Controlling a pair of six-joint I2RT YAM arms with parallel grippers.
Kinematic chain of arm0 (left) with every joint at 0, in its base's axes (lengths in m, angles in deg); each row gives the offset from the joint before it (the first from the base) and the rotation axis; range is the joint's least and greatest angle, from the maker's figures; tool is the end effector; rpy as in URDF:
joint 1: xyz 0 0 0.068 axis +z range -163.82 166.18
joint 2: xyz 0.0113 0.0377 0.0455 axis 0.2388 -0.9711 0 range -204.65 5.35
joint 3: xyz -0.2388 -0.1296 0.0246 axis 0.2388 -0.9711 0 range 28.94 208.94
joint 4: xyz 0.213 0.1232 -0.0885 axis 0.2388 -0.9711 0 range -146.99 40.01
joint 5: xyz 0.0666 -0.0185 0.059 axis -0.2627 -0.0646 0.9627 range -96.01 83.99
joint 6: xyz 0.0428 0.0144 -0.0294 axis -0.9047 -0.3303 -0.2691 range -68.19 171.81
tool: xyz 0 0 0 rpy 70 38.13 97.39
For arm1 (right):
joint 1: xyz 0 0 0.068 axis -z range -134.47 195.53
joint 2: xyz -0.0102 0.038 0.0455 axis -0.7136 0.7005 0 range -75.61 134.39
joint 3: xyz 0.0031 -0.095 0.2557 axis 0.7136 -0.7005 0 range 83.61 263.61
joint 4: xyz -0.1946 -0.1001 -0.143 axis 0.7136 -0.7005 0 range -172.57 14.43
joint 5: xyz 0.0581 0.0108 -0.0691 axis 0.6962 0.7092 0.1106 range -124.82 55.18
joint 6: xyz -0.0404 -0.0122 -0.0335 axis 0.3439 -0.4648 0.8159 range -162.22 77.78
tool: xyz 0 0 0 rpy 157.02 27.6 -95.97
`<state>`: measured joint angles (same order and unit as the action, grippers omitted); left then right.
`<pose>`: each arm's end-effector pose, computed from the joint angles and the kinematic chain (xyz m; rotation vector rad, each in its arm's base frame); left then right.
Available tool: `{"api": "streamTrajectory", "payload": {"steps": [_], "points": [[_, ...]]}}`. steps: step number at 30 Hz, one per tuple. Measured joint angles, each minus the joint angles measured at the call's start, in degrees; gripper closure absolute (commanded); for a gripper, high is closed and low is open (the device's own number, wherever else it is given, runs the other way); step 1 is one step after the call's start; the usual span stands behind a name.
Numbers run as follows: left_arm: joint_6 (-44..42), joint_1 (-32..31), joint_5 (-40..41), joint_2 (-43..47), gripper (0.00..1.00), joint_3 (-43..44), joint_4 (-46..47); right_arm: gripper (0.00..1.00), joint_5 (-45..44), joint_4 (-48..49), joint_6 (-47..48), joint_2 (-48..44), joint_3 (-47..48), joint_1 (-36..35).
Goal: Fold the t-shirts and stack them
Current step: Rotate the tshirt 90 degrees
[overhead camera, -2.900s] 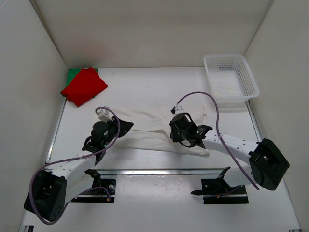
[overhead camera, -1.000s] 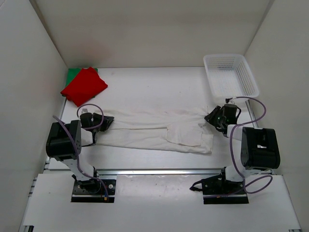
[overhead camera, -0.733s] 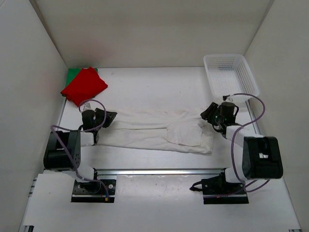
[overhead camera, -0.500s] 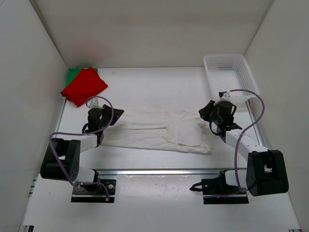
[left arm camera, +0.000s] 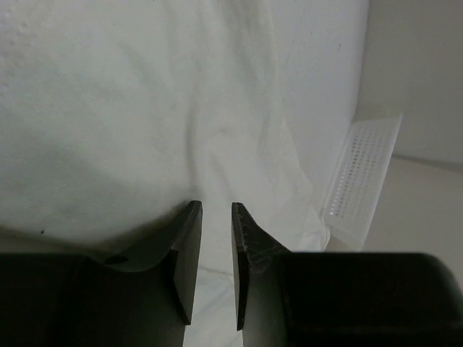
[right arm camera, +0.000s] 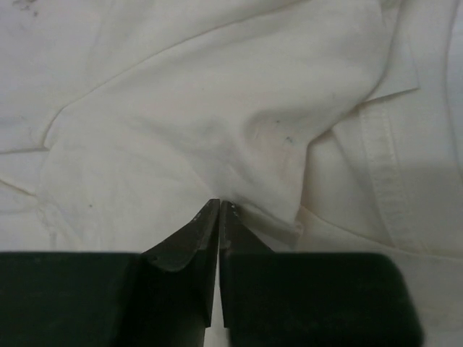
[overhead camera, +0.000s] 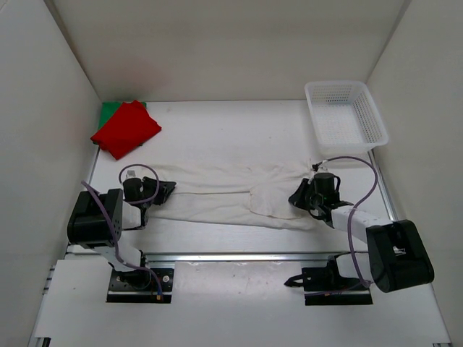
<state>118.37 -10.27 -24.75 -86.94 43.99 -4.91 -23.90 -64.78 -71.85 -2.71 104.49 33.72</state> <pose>0.2345 0.0031 0.0942 -1.1274 1.9651 -0.9689 0.2162 0.0521 0.1378 0.2627 2.3317 0.5856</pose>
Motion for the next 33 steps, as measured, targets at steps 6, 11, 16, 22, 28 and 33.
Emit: {"api": "streamTrajectory", "payload": {"steps": [6, 11, 16, 22, 28, 33], "points": [[0.44, -2.21, 1.03, 5.51, 0.64, -0.31, -0.90, 0.77, 0.17, -5.81, 0.68, -6.86, 0.15, -2.25], [-4.15, -10.97, 5.77, 17.00, 0.64, 2.27, -6.27, 0.98, -0.55, -7.26, 1.66, -6.19, 5.51, -4.76], [-9.86, -18.16, 7.17, 22.03, 0.64, 6.91, -10.69, 1.00, -0.61, -4.04, 2.25, 7.80, 12.11, -6.16], [-12.81, -19.41, 4.13, 22.88, 0.61, 7.37, -15.08, 1.00, 2.40, -3.04, 1.55, 25.73, 25.22, -6.86], [-16.46, -20.94, -0.42, 23.10, 0.60, 8.90, -21.62, 1.00, 7.96, -10.88, 2.08, 51.82, 61.96, -6.54], [-18.53, -20.90, -1.57, 26.56, 0.60, 9.03, -26.73, 1.00, 13.46, -26.14, 2.89, 80.32, 110.84, -6.38]]}}
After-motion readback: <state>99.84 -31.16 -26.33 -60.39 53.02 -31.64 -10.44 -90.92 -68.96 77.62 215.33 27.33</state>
